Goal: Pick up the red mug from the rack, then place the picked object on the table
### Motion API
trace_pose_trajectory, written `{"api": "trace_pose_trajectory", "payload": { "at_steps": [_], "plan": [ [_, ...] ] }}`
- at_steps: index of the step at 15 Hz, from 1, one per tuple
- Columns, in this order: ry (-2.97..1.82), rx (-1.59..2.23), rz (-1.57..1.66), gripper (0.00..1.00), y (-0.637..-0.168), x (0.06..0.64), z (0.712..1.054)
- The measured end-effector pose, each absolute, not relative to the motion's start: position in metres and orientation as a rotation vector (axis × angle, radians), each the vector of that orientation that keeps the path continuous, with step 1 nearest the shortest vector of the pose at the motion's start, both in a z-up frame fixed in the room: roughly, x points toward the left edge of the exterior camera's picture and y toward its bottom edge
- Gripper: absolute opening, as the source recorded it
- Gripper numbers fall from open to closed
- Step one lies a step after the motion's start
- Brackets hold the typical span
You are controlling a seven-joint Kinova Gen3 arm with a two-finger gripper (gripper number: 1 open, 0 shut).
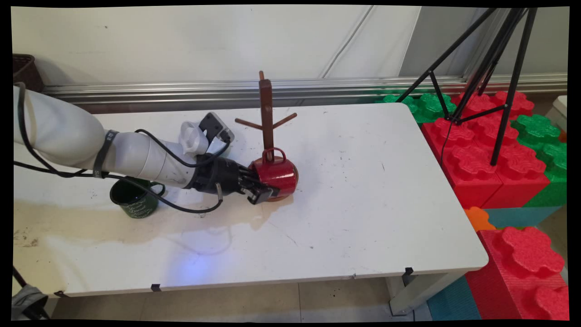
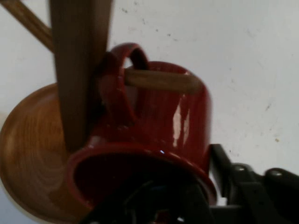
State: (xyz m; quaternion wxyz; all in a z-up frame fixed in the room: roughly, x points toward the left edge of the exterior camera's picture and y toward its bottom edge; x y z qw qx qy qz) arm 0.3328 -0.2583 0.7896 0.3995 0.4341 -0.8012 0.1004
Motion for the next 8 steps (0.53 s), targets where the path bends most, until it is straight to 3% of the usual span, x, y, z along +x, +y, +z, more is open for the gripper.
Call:
{"api": "trace_pose_trajectory", "payload": {
  "at_steps": [8],
  "plan": [
    [-2.027, 1.089, 0.298, 0.0, -0.247, 0.339, 0.797]
  ]
}}
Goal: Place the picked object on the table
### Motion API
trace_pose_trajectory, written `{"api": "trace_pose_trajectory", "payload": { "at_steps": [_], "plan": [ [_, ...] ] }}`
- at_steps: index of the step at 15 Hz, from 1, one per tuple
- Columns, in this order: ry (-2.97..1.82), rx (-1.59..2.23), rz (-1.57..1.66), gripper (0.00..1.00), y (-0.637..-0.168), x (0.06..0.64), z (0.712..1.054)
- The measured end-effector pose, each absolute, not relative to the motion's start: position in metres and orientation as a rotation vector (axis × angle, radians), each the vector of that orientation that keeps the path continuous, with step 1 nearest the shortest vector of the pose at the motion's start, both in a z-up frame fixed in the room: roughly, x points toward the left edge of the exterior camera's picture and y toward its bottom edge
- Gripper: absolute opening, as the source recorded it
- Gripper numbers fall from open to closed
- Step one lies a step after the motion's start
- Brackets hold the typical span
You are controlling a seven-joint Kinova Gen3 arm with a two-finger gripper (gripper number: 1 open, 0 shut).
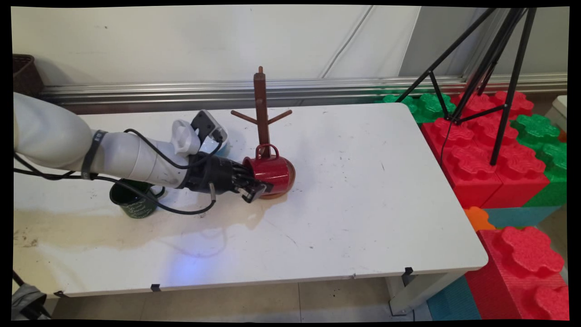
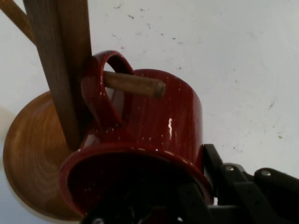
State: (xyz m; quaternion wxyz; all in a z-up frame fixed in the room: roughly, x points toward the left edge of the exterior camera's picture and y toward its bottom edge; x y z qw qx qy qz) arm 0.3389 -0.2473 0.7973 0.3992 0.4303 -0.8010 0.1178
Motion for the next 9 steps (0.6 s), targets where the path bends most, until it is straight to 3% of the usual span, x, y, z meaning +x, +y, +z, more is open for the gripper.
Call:
{"api": "trace_pose_trajectory", "payload": {
  "at_steps": [9],
  "plan": [
    [-2.03, 1.017, 0.309, 0.0, -0.233, 0.335, 0.809]
  ]
}}
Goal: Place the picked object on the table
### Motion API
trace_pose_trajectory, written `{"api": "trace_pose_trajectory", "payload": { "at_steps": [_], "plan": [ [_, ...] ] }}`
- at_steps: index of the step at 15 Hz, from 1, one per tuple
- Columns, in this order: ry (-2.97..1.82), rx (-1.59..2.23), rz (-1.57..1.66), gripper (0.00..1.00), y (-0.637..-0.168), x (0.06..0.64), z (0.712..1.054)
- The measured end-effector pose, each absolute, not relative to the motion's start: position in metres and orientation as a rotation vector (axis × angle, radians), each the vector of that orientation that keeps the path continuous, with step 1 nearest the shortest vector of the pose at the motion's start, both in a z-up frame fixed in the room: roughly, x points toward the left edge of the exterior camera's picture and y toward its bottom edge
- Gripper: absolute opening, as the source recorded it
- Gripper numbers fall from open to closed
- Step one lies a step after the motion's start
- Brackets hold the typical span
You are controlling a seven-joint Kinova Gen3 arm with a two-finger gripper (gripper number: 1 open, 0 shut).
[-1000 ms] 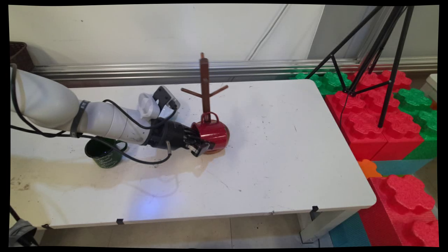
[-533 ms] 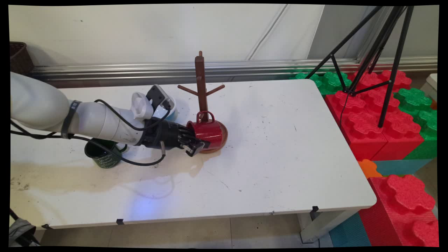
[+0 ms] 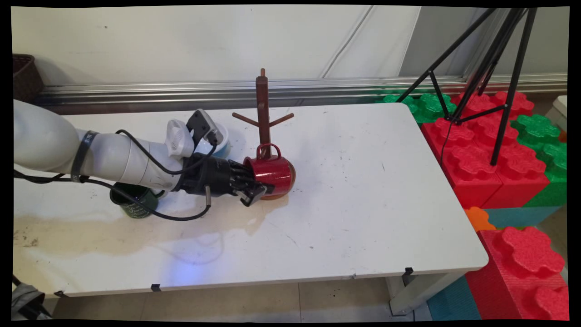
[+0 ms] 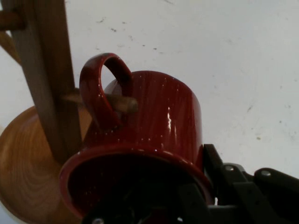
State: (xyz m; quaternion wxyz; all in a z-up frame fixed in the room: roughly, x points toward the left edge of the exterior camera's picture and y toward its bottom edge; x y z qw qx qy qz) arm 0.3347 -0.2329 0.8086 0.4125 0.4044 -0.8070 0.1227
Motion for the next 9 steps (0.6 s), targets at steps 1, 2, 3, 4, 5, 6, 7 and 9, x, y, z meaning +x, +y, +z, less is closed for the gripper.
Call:
{"api": "trace_pose_trajectory", "payload": {
  "at_steps": [1, 2, 3, 4, 5, 6, 7, 9],
  "plan": [
    [-2.031, 1.009, 0.309, 0.0, -0.232, 0.334, 0.809],
    [-2.032, 1.004, 0.309, 0.0, -0.231, 0.334, 0.81],
    [-2.033, 0.996, 0.309, 0.0, -0.23, 0.334, 0.811],
    [-2.034, 0.991, 0.309, 0.0, -0.228, 0.334, 0.812],
    [-2.036, 0.988, 0.309, 0.0, -0.227, 0.335, 0.813],
    [-2.038, 0.985, 0.308, 0.0, -0.225, 0.336, 0.814],
    [-2.039, 0.982, 0.307, 0.0, -0.223, 0.336, 0.816],
    [-2.043, 0.973, 0.303, 0.0, -0.217, 0.337, 0.819]
  ]
}}
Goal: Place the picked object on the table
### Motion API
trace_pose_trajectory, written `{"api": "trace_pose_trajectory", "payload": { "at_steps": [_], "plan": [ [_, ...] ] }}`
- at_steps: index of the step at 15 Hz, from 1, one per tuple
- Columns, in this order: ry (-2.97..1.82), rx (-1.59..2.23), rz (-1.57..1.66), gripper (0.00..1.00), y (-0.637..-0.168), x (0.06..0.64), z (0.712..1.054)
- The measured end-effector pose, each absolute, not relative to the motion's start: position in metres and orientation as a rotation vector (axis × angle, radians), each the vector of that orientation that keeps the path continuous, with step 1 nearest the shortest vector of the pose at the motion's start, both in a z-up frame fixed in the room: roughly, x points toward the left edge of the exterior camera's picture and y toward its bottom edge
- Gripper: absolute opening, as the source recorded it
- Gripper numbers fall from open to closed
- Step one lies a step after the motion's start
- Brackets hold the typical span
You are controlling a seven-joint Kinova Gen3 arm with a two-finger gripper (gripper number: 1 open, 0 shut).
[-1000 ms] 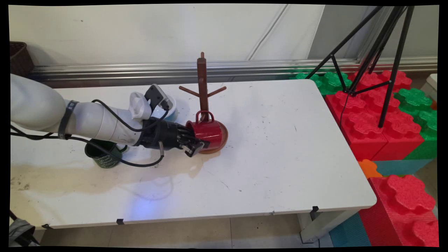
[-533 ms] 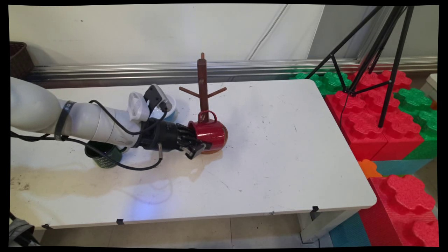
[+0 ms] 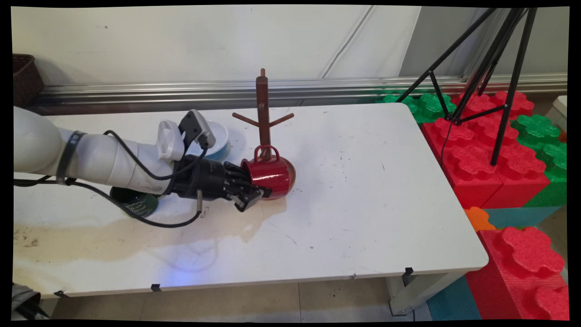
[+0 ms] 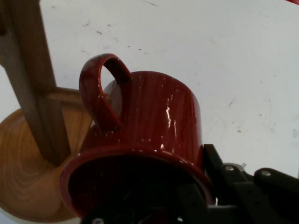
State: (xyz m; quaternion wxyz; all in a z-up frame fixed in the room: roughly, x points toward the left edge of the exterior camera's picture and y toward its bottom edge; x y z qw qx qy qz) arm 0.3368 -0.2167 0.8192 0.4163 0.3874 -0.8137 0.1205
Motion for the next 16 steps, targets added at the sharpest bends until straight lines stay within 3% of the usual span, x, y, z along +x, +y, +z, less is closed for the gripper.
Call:
{"api": "trace_pose_trajectory", "payload": {
  "at_steps": [16],
  "plan": [
    [-2.322, 0.868, 0.309, 0.0, -0.185, 0.361, 0.873]
  ]
}}
